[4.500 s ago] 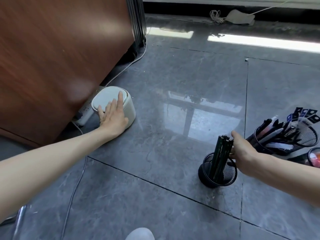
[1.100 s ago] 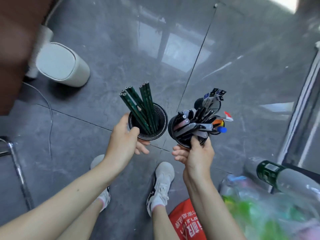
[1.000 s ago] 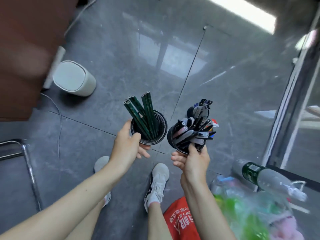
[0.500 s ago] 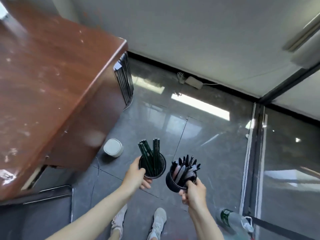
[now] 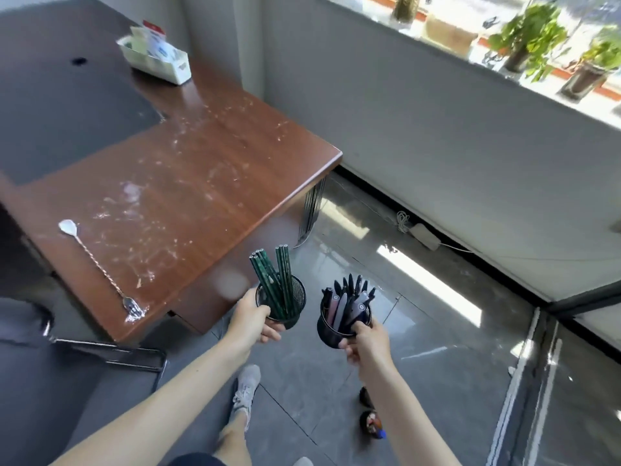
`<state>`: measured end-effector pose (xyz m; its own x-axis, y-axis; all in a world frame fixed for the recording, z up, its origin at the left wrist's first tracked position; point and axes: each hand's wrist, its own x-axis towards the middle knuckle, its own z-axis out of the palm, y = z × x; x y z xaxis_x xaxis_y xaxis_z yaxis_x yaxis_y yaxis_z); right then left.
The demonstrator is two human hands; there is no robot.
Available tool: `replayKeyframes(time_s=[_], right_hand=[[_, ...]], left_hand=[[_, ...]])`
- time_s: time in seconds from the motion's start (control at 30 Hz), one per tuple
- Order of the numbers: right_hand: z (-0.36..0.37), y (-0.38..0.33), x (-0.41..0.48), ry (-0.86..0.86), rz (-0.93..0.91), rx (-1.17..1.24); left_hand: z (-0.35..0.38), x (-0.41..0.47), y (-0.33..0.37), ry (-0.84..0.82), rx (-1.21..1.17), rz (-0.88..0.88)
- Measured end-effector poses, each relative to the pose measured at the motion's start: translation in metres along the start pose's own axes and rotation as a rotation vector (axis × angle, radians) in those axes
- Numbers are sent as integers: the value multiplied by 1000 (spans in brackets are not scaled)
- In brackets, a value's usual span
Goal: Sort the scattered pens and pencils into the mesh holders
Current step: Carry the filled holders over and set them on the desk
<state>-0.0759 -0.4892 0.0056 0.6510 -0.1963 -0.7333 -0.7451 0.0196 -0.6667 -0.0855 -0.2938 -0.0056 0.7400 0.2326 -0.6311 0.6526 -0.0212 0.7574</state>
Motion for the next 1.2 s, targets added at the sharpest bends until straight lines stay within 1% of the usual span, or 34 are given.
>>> replayKeyframes(time_s=[0.1, 0.33, 0.47, 0.63, 0.8, 1.03, 1.2], right_hand=[[47, -28, 10, -29, -40, -46], [191, -96, 25, -140, -177, -165], [253, -120, 34, -209, -241, -242], [313, -131, 45, -288, -252, -334], [344, -138, 51, -304, -269, -411], [363, -141, 54, -361, -293, -465], [371, -142, 66, -366, -296, -486]], left_hand=[[-43, 15, 14, 79, -86, 1], [-152, 61, 37, 266, -188, -10], [-192, 84, 45, 355, -247, -41], [-228, 112, 48, 437, -319, -80], [-244, 135, 47, 514, -377, -117], [-242, 150, 47, 528, -455, -159], [-239, 154, 50, 545, -473, -171]])
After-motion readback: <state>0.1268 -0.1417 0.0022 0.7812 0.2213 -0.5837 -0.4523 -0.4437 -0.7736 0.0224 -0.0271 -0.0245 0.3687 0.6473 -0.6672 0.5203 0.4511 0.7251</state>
